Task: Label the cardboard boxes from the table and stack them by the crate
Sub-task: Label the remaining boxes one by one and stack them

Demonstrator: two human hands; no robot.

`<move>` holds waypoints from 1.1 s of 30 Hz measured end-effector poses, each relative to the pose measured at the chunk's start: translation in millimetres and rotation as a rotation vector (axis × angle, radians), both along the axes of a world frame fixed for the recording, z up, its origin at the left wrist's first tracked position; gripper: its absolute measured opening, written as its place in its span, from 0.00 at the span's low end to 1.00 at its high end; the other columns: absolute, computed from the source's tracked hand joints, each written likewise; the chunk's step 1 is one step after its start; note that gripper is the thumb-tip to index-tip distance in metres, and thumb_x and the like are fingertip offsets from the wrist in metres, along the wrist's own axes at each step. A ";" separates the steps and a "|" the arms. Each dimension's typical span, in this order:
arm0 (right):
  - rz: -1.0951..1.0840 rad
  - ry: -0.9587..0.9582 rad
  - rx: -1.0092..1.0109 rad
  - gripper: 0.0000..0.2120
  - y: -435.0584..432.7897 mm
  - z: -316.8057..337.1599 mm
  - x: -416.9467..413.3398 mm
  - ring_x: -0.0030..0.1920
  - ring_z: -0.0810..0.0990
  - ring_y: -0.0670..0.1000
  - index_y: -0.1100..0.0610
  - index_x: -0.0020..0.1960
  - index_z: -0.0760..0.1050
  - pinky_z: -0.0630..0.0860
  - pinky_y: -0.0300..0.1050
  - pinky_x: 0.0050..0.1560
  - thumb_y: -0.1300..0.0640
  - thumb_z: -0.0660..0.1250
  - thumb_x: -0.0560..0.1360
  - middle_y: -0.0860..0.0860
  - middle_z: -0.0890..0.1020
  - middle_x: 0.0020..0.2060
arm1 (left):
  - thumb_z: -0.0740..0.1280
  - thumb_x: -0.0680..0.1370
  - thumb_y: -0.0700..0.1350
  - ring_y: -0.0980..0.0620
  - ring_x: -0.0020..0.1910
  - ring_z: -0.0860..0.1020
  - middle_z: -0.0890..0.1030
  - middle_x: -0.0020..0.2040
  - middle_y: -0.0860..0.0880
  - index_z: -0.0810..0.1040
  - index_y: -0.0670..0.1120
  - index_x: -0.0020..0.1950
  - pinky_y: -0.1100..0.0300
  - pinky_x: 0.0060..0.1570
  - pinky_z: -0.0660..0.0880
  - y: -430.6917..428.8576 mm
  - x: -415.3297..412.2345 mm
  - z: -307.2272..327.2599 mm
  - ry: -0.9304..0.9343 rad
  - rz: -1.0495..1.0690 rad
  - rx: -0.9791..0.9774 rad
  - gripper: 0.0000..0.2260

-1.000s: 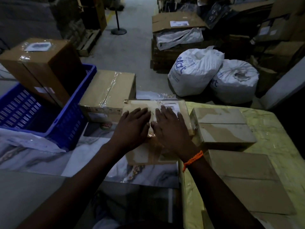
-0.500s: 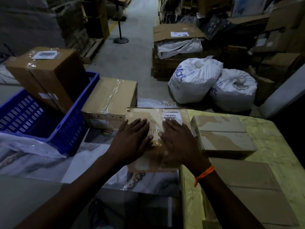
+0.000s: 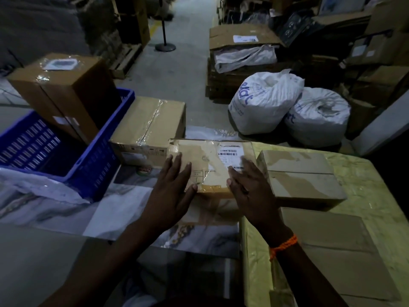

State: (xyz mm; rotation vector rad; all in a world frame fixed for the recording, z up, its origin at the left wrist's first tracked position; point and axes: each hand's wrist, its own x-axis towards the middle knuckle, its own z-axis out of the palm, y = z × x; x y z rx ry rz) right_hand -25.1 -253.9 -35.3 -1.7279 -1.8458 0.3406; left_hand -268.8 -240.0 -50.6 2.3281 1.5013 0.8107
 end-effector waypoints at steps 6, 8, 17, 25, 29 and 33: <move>-0.178 0.579 -0.315 0.25 -4.2 19.1 15.8 0.66 0.79 0.53 0.35 0.67 0.70 0.77 0.50 0.63 0.40 0.76 0.73 0.50 0.80 0.66 | 0.74 0.72 0.62 0.55 0.64 0.78 0.79 0.66 0.54 0.67 0.54 0.75 0.45 0.61 0.79 17.0 -3.2 10.8 -0.595 0.169 -0.388 0.34; -0.110 0.656 -0.339 0.17 -1.5 21.2 22.9 0.59 0.83 0.49 0.36 0.57 0.73 0.78 0.43 0.55 0.48 0.77 0.75 0.46 0.84 0.57 | 0.77 0.72 0.56 0.54 0.60 0.81 0.82 0.61 0.54 0.71 0.54 0.72 0.53 0.56 0.81 20.8 -3.6 17.9 -0.711 0.149 -0.481 0.31; -0.176 0.643 -0.228 0.40 -25.1 -0.7 44.6 0.56 0.81 0.38 0.52 0.74 0.69 0.78 0.32 0.49 0.56 0.84 0.67 0.42 0.81 0.59 | 0.79 0.62 0.53 0.55 0.65 0.76 0.77 0.67 0.56 0.67 0.53 0.74 0.48 0.59 0.80 7.6 11.3 2.4 -0.752 0.151 -0.423 0.42; -0.205 0.646 -0.145 0.47 -67.0 -47.6 36.7 0.67 0.77 0.43 0.53 0.75 0.63 0.79 0.37 0.57 0.60 0.85 0.63 0.47 0.76 0.69 | 0.78 0.68 0.44 0.56 0.70 0.74 0.74 0.71 0.56 0.67 0.54 0.75 0.48 0.58 0.80 -29.4 2.9 -25.4 -0.784 0.141 -0.382 0.38; -0.210 0.673 -0.214 0.41 -85.7 -75.6 33.3 0.66 0.78 0.46 0.56 0.75 0.65 0.81 0.38 0.57 0.67 0.81 0.68 0.51 0.77 0.69 | 0.79 0.72 0.41 0.53 0.66 0.77 0.76 0.67 0.50 0.73 0.46 0.72 0.54 0.60 0.80 -47.5 -7.0 -55.8 -0.659 0.209 -0.412 0.30; -0.230 0.747 -0.307 0.39 -96.9 -90.2 26.1 0.61 0.83 0.44 0.53 0.78 0.64 0.83 0.44 0.55 0.55 0.78 0.72 0.46 0.81 0.64 | 0.77 0.75 0.52 0.54 0.63 0.79 0.79 0.64 0.51 0.78 0.49 0.70 0.63 0.60 0.78 -59.3 -16.2 -71.8 -0.654 0.267 -0.533 0.25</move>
